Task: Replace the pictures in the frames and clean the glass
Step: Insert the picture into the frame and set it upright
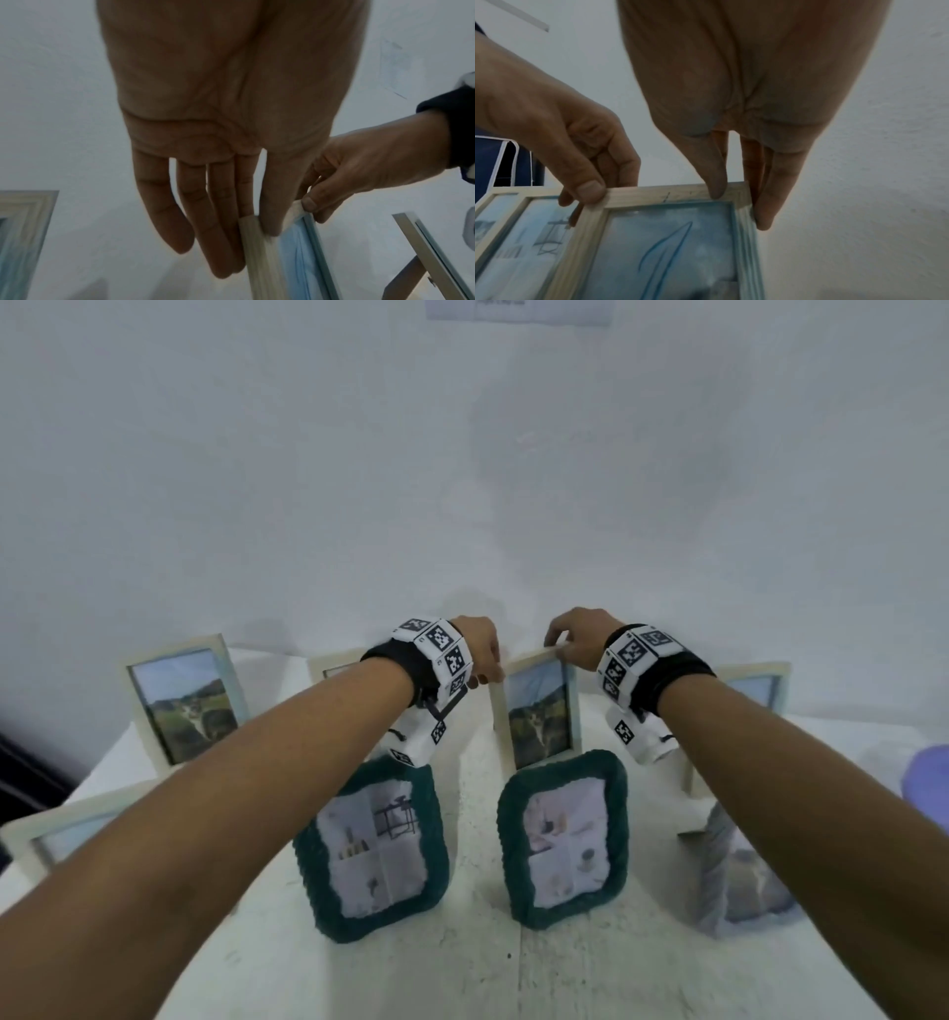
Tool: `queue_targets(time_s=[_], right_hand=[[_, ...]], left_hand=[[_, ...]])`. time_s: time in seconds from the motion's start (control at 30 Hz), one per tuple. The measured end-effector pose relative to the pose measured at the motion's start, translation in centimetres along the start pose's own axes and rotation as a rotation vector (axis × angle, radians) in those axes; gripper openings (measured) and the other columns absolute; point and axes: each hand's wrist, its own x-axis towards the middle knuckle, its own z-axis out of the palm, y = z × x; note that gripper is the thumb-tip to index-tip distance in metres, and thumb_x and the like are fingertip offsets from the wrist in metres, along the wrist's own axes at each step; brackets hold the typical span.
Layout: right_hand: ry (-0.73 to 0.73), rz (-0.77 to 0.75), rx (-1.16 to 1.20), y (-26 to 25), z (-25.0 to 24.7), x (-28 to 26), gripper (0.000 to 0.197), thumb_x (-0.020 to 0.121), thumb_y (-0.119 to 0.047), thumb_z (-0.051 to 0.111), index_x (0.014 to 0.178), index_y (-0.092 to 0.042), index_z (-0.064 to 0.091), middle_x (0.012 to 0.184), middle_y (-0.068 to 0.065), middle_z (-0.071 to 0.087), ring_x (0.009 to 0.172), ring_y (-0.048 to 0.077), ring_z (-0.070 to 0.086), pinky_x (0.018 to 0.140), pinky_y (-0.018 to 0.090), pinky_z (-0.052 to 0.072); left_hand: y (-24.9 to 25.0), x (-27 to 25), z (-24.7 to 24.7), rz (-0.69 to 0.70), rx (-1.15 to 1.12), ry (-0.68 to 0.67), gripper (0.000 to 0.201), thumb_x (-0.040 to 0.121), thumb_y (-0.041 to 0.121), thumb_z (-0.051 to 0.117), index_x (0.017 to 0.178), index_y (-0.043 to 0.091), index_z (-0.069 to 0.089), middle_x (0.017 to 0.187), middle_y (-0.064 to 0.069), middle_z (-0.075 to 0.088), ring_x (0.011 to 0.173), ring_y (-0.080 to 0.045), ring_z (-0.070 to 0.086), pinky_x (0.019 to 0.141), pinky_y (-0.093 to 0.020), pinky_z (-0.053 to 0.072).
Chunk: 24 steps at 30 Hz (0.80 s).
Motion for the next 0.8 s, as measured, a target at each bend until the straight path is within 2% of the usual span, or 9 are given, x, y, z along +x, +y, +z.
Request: queue_targets(time_s=[0.13, 0.3, 0.37, 0.47, 0.57, 0.63, 0.7, 0.73, 0.8], right_hand=[[0.015, -0.029, 0.025, 0.3, -0.3, -0.6, 0.021, 0.092, -0.015, 0.056, 0.11, -0.018, 0.066, 0.128, 0.008, 0.055, 0.114, 0.027, 0.054, 0.089, 0.03, 0.042], [0.124, -0.064, 0.108, 0.6, -2.6, -2.0, 0.02, 0.094, -0.015, 0.055, 0.11, -0.017, 0.066, 0.126, 0.009, 0.057, 0.113, 0.027, 0.054, 0.087, 0.028, 0.04], [0.199, -0.063, 0.176, 0.6, -3.8, -2.8, 0.022, 0.093, -0.016, 0.054, 0.111, -0.016, 0.066, 0.123, 0.01, 0.059, 0.111, 0.026, 0.055, 0.084, 0.025, 0.039], [0.379, -0.039, 0.323, 1.2, -5.8, -4.4, 0.024, 0.092, -0.023, 0.057, 0.112, -0.013, 0.065, 0.112, 0.01, 0.063, 0.102, 0.025, 0.058, 0.081, 0.023, 0.038], [0.557, -0.018, 0.593, 2.2, -7.1, -6.8, 0.026, 0.089, -0.031, 0.061, 0.107, -0.013, 0.066, 0.094, 0.007, 0.068, 0.086, 0.023, 0.064, 0.082, 0.035, 0.052], [0.603, -0.03, 0.838, 2.5, -7.4, -9.4, 0.025, 0.093, -0.031, 0.058, 0.103, -0.009, 0.065, 0.09, 0.008, 0.067, 0.079, 0.022, 0.067, 0.075, 0.042, 0.057], [0.565, -0.048, 1.098, 2.5, -7.0, -12.8, 0.027, 0.098, -0.033, 0.051, 0.096, -0.008, 0.064, 0.088, 0.007, 0.066, 0.073, 0.017, 0.066, 0.065, 0.037, 0.055], [0.515, -0.043, 1.23, 2.6, -6.6, -14.6, 0.032, 0.1, -0.036, 0.048, 0.093, -0.01, 0.066, 0.086, 0.006, 0.067, 0.073, 0.016, 0.066, 0.066, 0.035, 0.055], [0.409, -0.013, 1.447, 2.7, -5.4, -18.6, 0.047, 0.1, -0.045, 0.042, 0.088, -0.013, 0.073, 0.09, 0.011, 0.072, 0.081, 0.023, 0.069, 0.077, 0.041, 0.057]], left_hand=[[0.2, 0.1, -0.2, -0.019, 0.007, -0.006, 0.019, 0.089, 0.022, 0.068, 0.094, 0.005, 0.075, 0.085, -0.005, 0.077, 0.08, -0.016, 0.074, 0.054, -0.016, 0.052], [1.1, -1.1, -2.3, 0.013, -0.027, 0.019, 0.017, 0.093, 0.017, 0.065, 0.103, 0.004, 0.068, 0.091, -0.006, 0.074, 0.079, -0.016, 0.071, 0.043, -0.011, 0.045], [1.7, -2.0, -3.8, 0.048, -0.008, 0.077, 0.019, 0.096, 0.018, 0.061, 0.107, 0.005, 0.067, 0.093, -0.006, 0.074, 0.079, -0.014, 0.071, 0.049, -0.015, 0.047], [2.6, -3.6, -6.2, 0.091, -0.126, 0.165, 0.02, 0.101, 0.02, 0.051, 0.113, 0.006, 0.06, 0.1, -0.009, 0.072, 0.085, -0.017, 0.071, 0.068, -0.026, 0.056], [4.0, -6.1, -8.2, 0.146, -0.371, 0.219, 0.019, 0.104, 0.021, 0.045, 0.112, 0.008, 0.056, 0.104, -0.012, 0.067, 0.086, -0.018, 0.07, 0.071, -0.033, 0.059], [5.3, -8.2, -9.0, 0.2, -0.461, 0.238, 0.021, 0.105, 0.022, 0.044, 0.113, 0.007, 0.056, 0.103, -0.01, 0.065, 0.086, -0.018, 0.07, 0.068, -0.032, 0.061], [6.9, -10.2, -8.9, 0.266, -0.527, 0.247, 0.026, 0.105, 0.024, 0.044, 0.117, 0.004, 0.057, 0.101, -0.007, 0.063, 0.087, -0.019, 0.07, 0.067, -0.033, 0.062], [7.8, -11.2, -8.5, 0.298, -0.567, 0.248, 0.028, 0.105, 0.024, 0.044, 0.118, 0.003, 0.057, 0.1, -0.006, 0.063, 0.087, -0.019, 0.07, 0.067, -0.034, 0.062], [9.7, -12.8, -7.1, 0.349, -0.643, 0.229, 0.027, 0.104, 0.024, 0.045, 0.116, 0.004, 0.059, 0.097, -0.003, 0.062, 0.084, -0.018, 0.069, 0.066, -0.033, 0.062]])
